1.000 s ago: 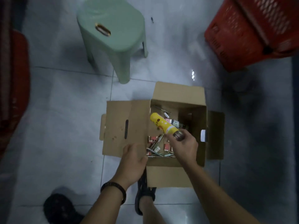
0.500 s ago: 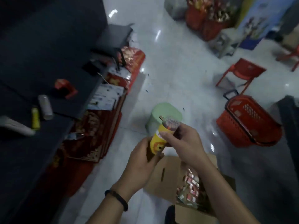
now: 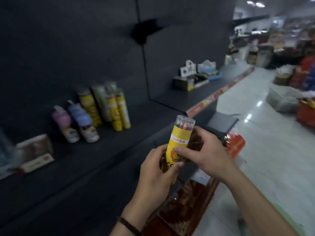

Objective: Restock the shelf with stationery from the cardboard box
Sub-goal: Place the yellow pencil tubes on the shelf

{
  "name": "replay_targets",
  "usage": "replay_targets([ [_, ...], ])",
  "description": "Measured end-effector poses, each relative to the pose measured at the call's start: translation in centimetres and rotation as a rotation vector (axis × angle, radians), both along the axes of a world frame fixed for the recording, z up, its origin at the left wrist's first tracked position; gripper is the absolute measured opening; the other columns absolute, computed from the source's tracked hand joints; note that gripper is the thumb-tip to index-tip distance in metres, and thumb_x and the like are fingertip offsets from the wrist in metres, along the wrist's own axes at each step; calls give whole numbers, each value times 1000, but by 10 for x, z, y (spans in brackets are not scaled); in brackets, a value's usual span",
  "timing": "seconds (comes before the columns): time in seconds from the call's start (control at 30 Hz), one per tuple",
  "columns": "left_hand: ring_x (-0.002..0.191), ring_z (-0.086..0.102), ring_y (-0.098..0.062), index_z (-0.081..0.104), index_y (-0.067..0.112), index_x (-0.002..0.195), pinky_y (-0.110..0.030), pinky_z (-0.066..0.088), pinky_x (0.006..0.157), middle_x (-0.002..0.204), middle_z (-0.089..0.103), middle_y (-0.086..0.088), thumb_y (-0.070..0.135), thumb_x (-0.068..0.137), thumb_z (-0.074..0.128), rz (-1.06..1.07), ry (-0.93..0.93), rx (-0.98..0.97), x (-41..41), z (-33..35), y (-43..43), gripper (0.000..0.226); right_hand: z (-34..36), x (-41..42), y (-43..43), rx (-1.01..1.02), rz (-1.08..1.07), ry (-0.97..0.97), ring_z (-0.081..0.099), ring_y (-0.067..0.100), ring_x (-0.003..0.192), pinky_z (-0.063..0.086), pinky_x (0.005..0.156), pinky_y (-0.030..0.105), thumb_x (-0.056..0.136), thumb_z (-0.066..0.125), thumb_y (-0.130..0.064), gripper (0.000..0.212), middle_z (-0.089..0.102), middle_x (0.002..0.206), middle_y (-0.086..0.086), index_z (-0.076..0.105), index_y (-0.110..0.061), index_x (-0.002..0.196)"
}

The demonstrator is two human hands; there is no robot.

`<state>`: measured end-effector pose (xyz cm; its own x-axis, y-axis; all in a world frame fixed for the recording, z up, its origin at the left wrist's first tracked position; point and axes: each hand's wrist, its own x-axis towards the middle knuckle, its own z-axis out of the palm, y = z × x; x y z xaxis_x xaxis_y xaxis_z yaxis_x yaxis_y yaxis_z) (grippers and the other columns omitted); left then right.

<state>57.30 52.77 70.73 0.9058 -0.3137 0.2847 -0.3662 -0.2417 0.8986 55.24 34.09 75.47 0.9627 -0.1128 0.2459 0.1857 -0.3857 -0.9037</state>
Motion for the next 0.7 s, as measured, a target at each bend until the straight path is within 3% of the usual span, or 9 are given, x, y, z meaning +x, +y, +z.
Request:
replay_targets([
  [0.1, 100, 68, -9, 66, 45, 124, -28, 59, 84, 115, 68, 11, 33, 91, 83, 134, -104, -21, 19, 31, 46, 40, 48, 33, 48, -90, 74, -163, 75, 6, 98, 62, 90, 41, 79, 93, -31, 51, 78, 105, -14, 66, -35, 122],
  [0.2, 105, 67, -5, 64, 44, 127, -35, 61, 88, 116, 68, 17, 34, 91, 82, 262, -174, -30, 39, 52, 81, 42, 84, 63, 89, -188, 126, -293, 71, 2, 104, 58, 89, 30, 77, 94, -41, 82, 74, 111, -17, 49, -49, 145],
  [0.43, 99, 69, -2, 66, 44, 120, -36, 62, 83, 108, 73, 18, 40, 91, 81, 472, -243, -37, 90, 78, 132, 33, 144, 155, 151, -388, 352, -375, 70, 2, 91, 62, 80, 30, 79, 90, -49, 53, 70, 104, -16, 61, -44, 123],
  [0.57, 103, 68, 3, 65, 42, 121, -34, 62, 87, 111, 71, 23, 40, 92, 81, 560, -255, -30, 130, 83, 144, 33, 163, 217, 171, -478, 480, -353, 72, 5, 88, 63, 79, 32, 77, 91, -45, 55, 72, 106, -12, 60, -43, 123],
  [0.63, 115, 56, 17, 58, 45, 126, -21, 55, 95, 123, 58, 39, 39, 92, 80, 625, -265, -19, 146, 82, 146, 41, 167, 250, 180, -494, 536, -354, 72, 2, 93, 63, 81, 28, 77, 91, -40, 58, 71, 113, -15, 62, -41, 127],
  [0.7, 121, 49, 20, 52, 46, 126, -11, 49, 90, 123, 46, 49, 29, 92, 80, 745, -287, -8, 154, 73, 145, 47, 168, 281, 189, -518, 563, -358, 69, 0, 98, 58, 81, 23, 76, 91, -38, 56, 69, 115, -17, 66, -39, 126],
])
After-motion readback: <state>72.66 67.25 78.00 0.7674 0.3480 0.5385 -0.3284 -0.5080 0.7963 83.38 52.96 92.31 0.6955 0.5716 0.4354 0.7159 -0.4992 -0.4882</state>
